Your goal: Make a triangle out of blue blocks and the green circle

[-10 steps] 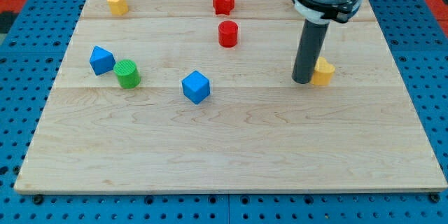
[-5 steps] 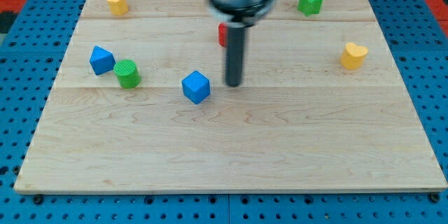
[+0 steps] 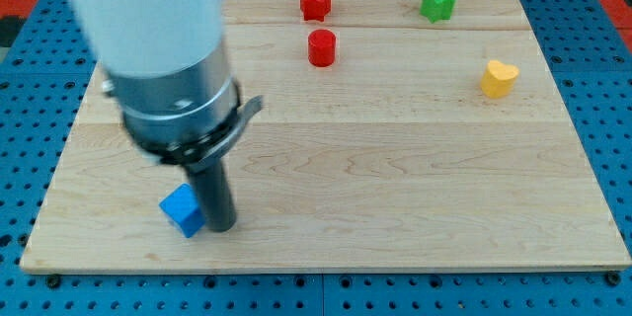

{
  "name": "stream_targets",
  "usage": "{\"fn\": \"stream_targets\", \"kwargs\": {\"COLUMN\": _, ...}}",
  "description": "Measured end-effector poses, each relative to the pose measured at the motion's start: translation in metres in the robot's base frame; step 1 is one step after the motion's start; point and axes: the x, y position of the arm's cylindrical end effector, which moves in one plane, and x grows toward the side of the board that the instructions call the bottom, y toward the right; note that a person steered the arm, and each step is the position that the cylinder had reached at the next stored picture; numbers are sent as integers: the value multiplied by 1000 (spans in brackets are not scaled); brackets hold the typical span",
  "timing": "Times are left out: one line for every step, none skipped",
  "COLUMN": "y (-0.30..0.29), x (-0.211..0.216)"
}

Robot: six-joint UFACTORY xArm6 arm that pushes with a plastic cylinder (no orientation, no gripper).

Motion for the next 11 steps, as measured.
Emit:
{"fn": "stream_targets", "kwargs": {"y": -45, "x": -4}}
{"fn": "stream_targets", "kwargs": {"y": -34, "x": -23}}
{"fn": "stream_targets", "kwargs": {"y": -57, "x": -39}}
{"fn": "stream_targets", "kwargs": {"y": -93, "x": -46}}
{"fn": "stream_targets", "kwargs": {"y": -93, "x": -98}}
{"fn": "stream_targets", "kwargs": {"y": -76, "x": -141}}
{"fn": "stream_targets", "kwargs": {"y": -68, "x": -184}}
{"fn": "stream_targets", "kwargs": {"y": -36, "x": -213}}
{"fn": "stream_targets", "kwargs": {"y": 22, "x": -230}}
{"fn": "stream_targets", "kwargs": {"y": 46, "x": -241}}
{"fn": "stream_targets", "kwargs": {"y": 71, "x": -172}}
